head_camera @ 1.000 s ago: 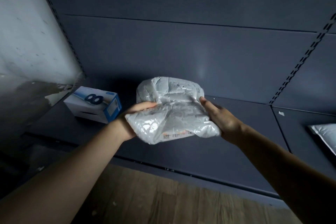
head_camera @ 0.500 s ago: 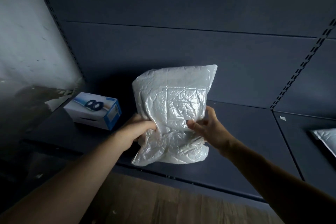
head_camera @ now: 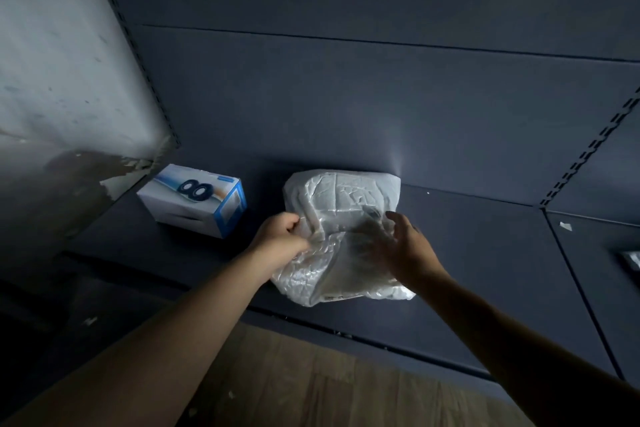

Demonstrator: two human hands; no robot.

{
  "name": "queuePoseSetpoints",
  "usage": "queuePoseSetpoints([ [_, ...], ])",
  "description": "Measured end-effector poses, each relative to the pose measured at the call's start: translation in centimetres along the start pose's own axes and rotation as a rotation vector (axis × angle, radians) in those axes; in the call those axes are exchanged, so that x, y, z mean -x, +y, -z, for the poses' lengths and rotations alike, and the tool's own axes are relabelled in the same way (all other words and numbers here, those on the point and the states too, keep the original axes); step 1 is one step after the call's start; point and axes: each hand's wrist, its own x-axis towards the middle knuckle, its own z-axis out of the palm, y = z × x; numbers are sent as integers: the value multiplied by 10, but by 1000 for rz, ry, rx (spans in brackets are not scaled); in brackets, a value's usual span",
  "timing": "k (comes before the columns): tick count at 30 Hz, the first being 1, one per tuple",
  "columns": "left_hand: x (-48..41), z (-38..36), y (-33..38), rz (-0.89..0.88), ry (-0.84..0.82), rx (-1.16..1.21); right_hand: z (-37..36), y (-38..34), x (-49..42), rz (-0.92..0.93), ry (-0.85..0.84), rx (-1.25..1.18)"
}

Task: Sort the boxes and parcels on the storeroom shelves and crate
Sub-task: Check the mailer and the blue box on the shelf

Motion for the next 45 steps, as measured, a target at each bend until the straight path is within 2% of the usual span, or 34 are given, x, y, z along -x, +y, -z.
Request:
queuePoseSetpoints([
  [2, -4, 2, -1, -36, 25, -54, -3, -5, 3, 35, 5, 104],
  [6, -11, 9, -3, -88, 136, -79, -9, -19, 6, 182, 148, 339],
  [15, -14, 59, -13, -98, 339, -72, -57, -68, 5, 466, 28, 191],
  [21, -20, 100, -30, -82, 474, -90, -94, -106, -1, 456, -21, 189],
  [24, -25, 121, -40, -55, 476, -72, -108, -126, -13, 491, -38, 245],
  [31, -36, 152, -73, 60, 492, 146, -152, -172, -53, 261, -209, 152],
  [35, -37, 159, -83, 146, 446, 229, -181, -180, -70, 220, -283, 180],
  [38, -36, 163, -89, 182, 426, 269, -196, -182, -76, 195, -273, 149],
  [41, -37, 170, -95, 200, 492, 263, -199, -182, -77, 241, -197, 149],
  [45, -41, 183, -113, 209, 703, 218, -186, -168, -72, 301, -177, 5],
])
